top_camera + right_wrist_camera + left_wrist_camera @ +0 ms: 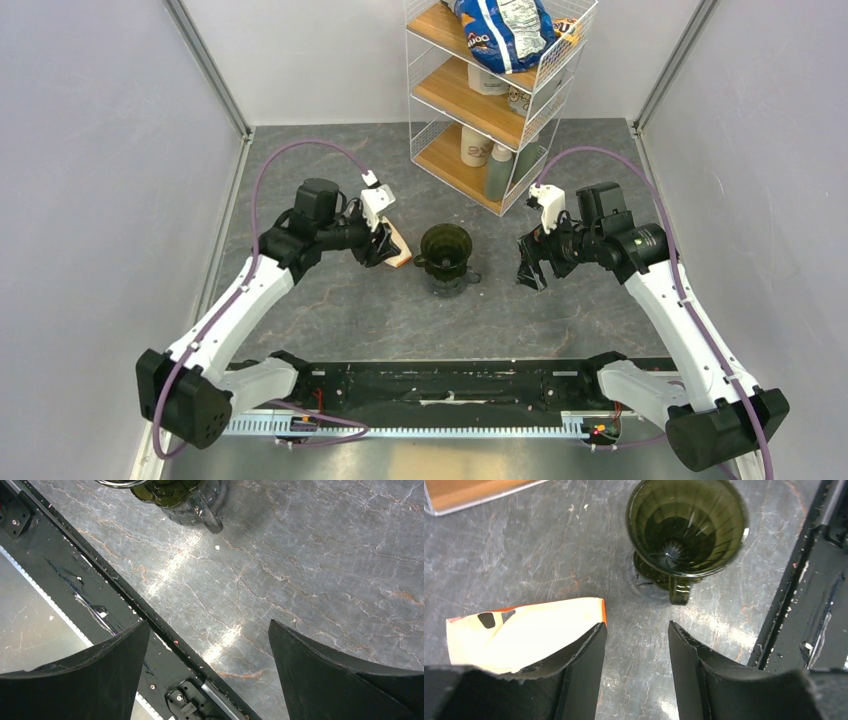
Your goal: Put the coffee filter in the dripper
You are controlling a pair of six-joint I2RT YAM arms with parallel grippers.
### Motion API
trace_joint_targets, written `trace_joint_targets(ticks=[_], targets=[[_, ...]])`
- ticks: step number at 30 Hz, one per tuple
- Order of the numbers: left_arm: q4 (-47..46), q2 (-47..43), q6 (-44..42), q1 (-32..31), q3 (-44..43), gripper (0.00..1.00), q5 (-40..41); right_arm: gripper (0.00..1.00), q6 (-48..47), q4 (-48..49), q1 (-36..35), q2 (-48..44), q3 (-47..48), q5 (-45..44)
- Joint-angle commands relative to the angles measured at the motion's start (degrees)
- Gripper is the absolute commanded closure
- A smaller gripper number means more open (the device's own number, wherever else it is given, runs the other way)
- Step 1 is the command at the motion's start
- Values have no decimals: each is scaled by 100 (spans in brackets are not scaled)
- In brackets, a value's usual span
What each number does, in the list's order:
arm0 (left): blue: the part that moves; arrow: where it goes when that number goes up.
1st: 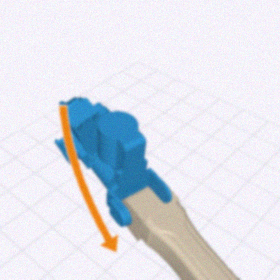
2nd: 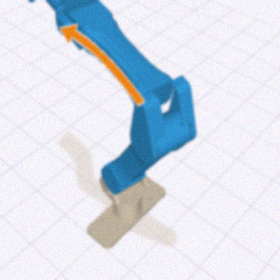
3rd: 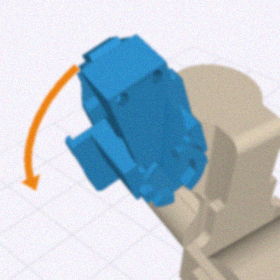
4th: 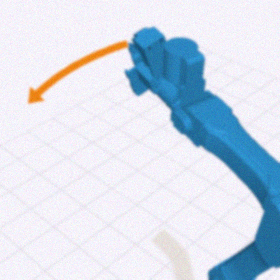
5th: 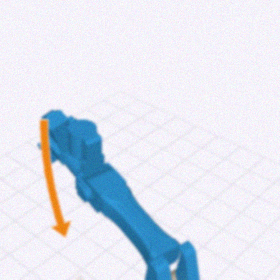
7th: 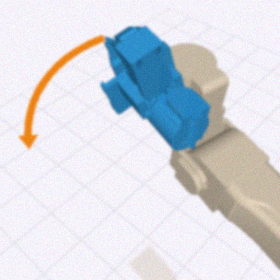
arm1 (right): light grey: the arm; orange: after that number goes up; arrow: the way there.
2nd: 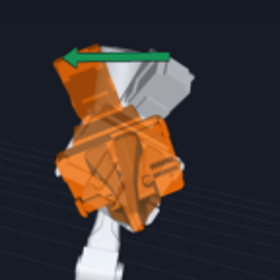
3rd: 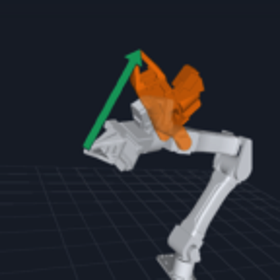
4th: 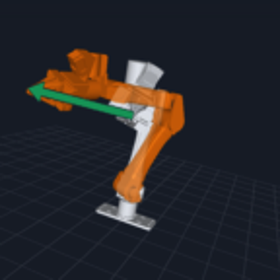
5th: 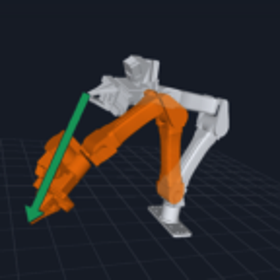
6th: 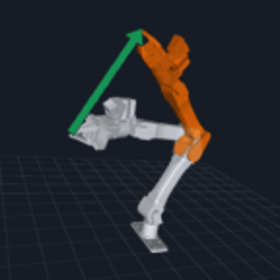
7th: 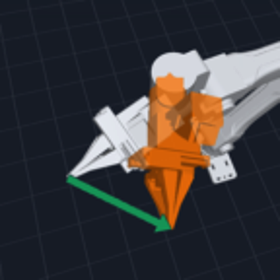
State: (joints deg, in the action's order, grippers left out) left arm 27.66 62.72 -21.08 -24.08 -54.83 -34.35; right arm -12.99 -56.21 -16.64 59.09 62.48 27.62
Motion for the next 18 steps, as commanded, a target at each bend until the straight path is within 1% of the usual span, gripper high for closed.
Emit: trace_joint_targets(ticks=[1,5,9,18], targets=[[-291,427,433,-47,-91,44,490,3,95,77,11,-21,-4,126],[-496,654,443,-283,-71,46,909,3,112,77,12,11,30,116],[-650,824,501,-438,-48,46,1111,3,113,84,12,12,36,59],[-709,749,462,-757,23,46,916,3,73,58,11,6,36,18]])
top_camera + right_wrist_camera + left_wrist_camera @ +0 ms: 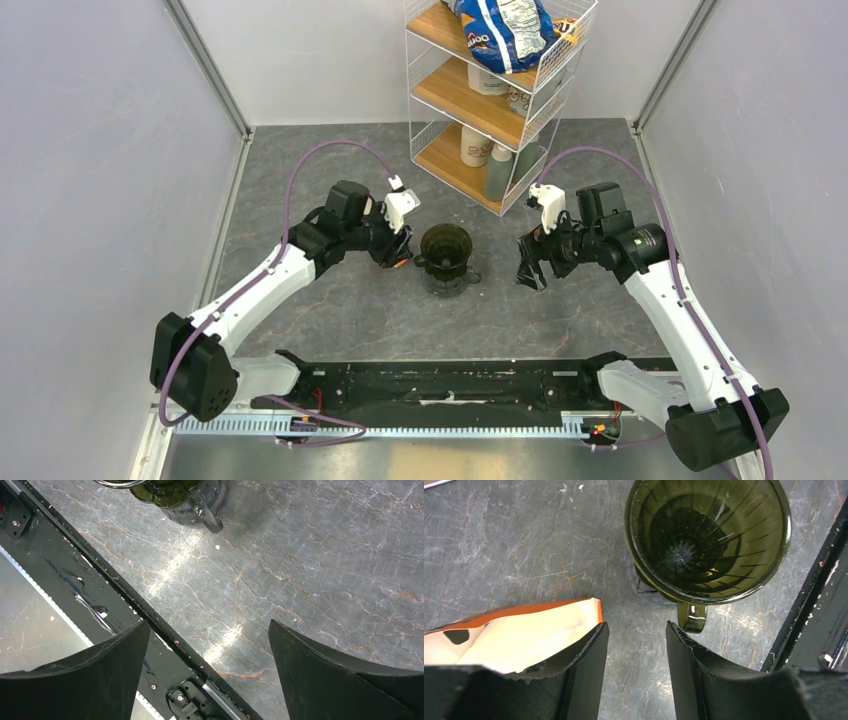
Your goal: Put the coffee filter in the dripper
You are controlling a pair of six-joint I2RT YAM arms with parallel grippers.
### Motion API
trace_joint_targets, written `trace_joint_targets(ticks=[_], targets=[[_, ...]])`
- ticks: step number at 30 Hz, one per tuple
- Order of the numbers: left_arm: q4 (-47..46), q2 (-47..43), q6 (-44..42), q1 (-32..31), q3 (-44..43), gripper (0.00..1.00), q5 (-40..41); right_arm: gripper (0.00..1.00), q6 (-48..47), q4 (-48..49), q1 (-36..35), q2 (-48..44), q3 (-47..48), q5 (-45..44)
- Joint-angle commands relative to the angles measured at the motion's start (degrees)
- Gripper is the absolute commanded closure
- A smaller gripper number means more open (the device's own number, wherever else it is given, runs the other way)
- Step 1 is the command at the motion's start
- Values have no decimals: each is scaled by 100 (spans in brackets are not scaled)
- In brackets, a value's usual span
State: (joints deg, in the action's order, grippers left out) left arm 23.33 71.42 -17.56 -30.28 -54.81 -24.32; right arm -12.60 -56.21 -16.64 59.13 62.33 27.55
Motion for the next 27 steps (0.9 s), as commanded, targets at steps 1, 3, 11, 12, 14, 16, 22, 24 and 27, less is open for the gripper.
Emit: trace_joint_targets(ticks=[1,3,11,12,14,16,22,24,27], targets=[[-277,-151,111,-172,39,46,-104,3,30,57,14,3,44,22],[-253,-170,102,-230,58,46,-121,3,21,57,12,-5,28,23],[-156,-255,78,-348,108,46,-188,3,-19,58,8,0,19,23],[-149,-270,82,-355,126,46,-176,3,-23,57,12,1,17,27],[-98,-300,78,-356,145,46,-97,3,-23,57,12,-4,19,22],[-1,-328,116,-339,139,45,94,3,-39,57,15,-6,43,36],[620,-1001,-21,128,12,42,-3,3,-67,-26,11,-42,166,115],[858,-1218,-197,497,-125,42,-142,3,-59,-37,12,-57,183,141],[1384,-1177,-937,1235,-525,42,-602,3,-47,-53,12,-68,175,171]])
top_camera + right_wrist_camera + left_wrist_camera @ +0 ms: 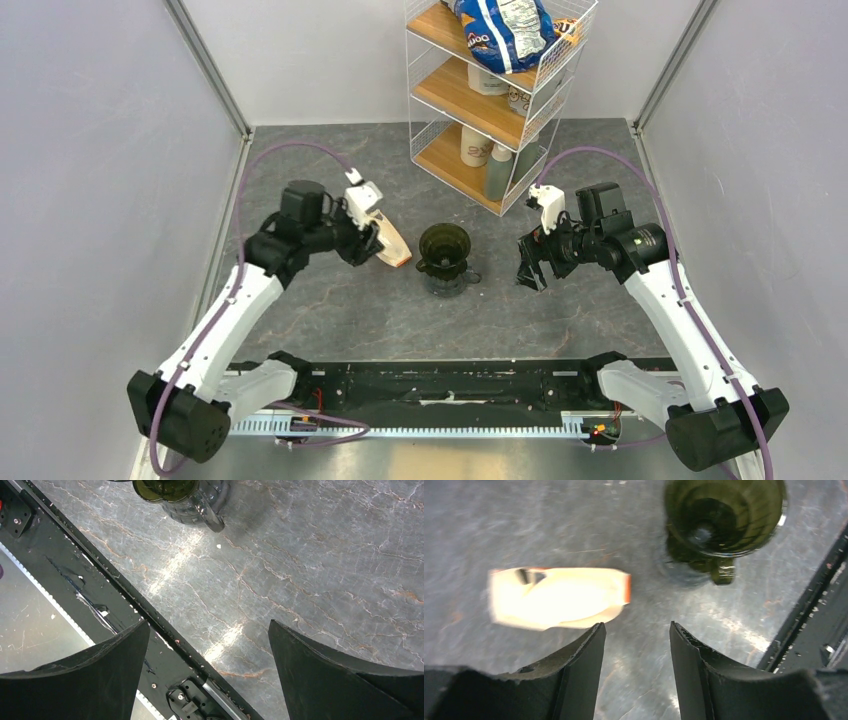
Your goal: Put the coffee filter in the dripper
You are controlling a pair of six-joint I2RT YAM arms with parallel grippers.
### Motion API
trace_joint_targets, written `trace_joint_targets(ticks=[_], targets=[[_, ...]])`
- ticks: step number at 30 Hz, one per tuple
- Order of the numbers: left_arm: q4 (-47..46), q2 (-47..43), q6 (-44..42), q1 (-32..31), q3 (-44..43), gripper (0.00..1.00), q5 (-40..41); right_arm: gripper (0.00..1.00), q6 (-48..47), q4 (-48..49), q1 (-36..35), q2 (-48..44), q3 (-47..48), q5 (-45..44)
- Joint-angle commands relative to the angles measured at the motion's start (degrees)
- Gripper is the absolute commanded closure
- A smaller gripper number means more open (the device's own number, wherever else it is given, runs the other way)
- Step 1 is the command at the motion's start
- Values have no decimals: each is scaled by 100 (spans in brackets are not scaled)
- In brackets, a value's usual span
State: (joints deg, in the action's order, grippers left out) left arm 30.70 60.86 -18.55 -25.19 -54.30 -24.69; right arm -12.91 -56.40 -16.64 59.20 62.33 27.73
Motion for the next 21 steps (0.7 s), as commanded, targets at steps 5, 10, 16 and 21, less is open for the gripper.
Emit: trace_joint_targets(ticks=[5,10,16,21], targets=[[933,152,-2984,1183,-888,42,-793,3,16,-13,12,-101,112,247],[1800,764,-5756,1130,-1137,39,-1106,3,58,44,11,-134,63,286],[1879,1426,-7439,892,-1184,41,-990,3,95,61,13,-211,29,286],[1891,1833,-8259,680,-1135,55,-904,3,54,-12,16,-288,9,225]])
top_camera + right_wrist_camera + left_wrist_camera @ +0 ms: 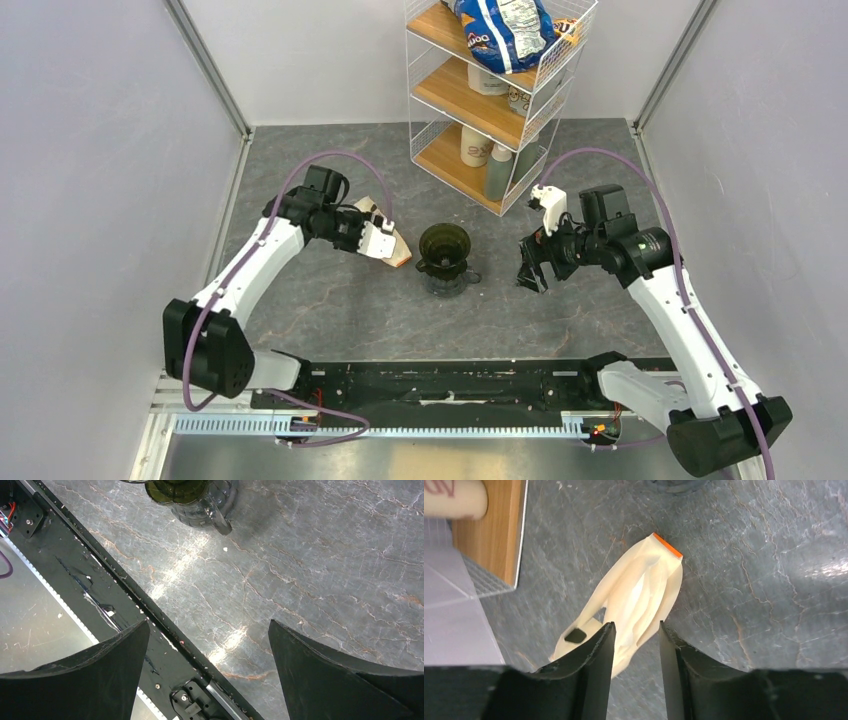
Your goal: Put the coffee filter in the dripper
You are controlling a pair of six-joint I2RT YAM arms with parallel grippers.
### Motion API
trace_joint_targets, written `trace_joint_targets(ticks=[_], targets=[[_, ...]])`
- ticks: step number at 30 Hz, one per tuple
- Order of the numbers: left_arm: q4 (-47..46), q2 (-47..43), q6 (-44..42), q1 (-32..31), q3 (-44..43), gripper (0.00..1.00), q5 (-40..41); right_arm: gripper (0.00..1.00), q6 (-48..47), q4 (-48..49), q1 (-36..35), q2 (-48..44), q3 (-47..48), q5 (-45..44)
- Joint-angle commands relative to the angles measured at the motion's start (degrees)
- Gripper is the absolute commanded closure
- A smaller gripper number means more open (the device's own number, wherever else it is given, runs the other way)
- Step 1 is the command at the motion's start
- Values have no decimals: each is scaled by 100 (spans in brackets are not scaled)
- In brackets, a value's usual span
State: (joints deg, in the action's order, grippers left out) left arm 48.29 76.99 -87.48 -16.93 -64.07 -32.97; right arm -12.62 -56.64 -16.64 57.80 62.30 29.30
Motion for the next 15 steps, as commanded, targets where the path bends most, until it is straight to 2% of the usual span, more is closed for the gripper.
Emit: trace_joint_targets(ticks=[1,5,15], targets=[[123,313,-1447,-191,-174,57,-19,3,19,-2,17,-167,-5,61],[-60,563,-1570,-316,-204,67,135,3,-3,-39,12,-206,-39,33],[-218,926,-1737,-402,-327,69,441,3,-22,-49,12,-217,-51,-31]])
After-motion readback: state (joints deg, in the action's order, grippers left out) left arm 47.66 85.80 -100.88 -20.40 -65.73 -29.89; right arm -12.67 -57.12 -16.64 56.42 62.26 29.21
